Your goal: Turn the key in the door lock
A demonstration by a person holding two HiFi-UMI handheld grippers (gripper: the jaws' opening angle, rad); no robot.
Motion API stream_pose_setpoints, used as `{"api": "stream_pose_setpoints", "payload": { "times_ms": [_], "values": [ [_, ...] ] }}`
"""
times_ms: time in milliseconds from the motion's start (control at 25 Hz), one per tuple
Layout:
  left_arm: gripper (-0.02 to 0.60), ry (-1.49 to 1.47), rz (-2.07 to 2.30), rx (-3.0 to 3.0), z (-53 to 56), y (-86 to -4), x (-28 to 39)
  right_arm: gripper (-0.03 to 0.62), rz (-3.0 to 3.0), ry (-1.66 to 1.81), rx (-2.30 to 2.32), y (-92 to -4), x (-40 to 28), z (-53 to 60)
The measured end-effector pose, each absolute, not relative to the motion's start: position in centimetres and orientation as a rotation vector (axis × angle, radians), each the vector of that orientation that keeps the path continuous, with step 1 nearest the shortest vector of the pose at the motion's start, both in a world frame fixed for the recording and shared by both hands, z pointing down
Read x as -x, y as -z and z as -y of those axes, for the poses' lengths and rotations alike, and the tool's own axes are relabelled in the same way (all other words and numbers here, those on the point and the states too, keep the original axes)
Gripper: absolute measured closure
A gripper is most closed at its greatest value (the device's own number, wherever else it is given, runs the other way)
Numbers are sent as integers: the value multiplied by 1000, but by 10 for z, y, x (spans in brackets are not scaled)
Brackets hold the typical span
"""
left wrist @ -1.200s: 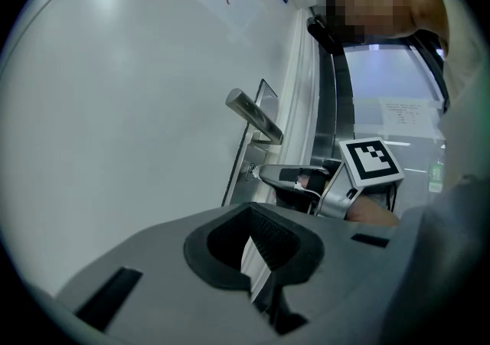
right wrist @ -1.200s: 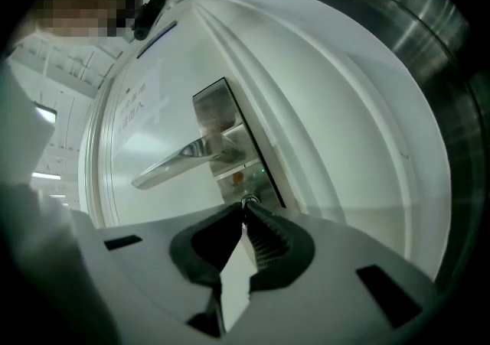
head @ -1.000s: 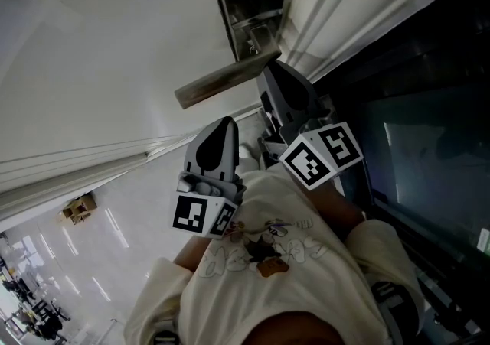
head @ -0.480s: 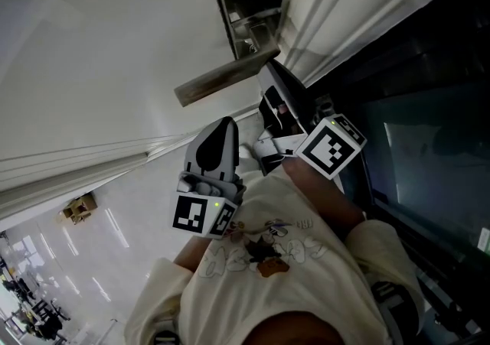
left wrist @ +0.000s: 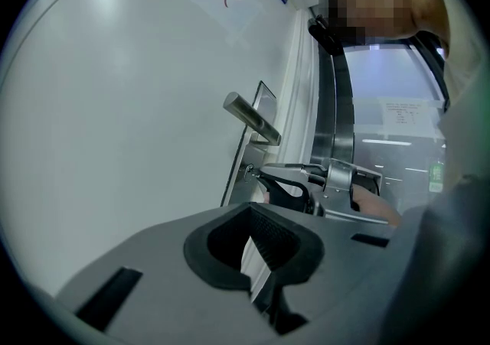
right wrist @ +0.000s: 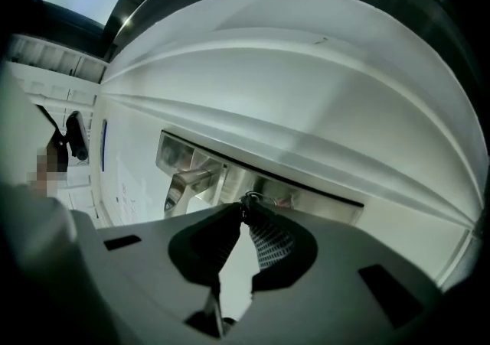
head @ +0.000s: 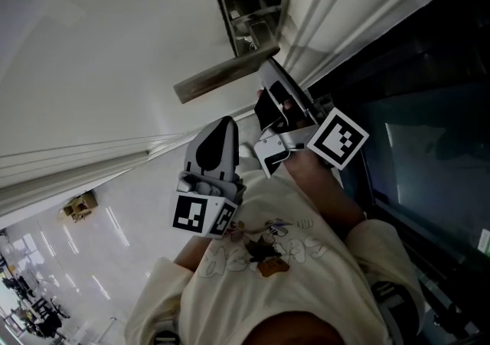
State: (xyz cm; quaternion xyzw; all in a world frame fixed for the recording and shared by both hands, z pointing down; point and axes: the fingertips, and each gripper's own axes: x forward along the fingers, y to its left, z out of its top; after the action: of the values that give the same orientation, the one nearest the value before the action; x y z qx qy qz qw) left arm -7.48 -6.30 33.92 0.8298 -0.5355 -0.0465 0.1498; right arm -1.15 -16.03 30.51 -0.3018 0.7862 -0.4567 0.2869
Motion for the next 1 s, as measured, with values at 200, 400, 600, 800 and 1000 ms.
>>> {"api": "stream_pose_setpoints", "payload": {
  "times_ms": [200, 400, 600, 800, 1000],
  "values": [
    [577, 131, 1536, -2382, 61, -340, 74, 557, -2136, 1180, 818, -303, 13, 160],
    [577, 132, 1537, -2384, 60, -338, 74, 540, -2171, 1113, 844, -299, 8, 156],
    [577, 151, 1546, -2398, 63, -333, 74, 537, -2254, 1024, 949, -301, -6, 147],
    [577, 185, 1558, -2421, 62, -322, 75, 585, -2445, 827, 982, -291, -10, 117],
    [577, 174, 1525, -2435, 54, -316, 70, 586, -2556, 846, 838, -290, 12, 102]
  ]
}}
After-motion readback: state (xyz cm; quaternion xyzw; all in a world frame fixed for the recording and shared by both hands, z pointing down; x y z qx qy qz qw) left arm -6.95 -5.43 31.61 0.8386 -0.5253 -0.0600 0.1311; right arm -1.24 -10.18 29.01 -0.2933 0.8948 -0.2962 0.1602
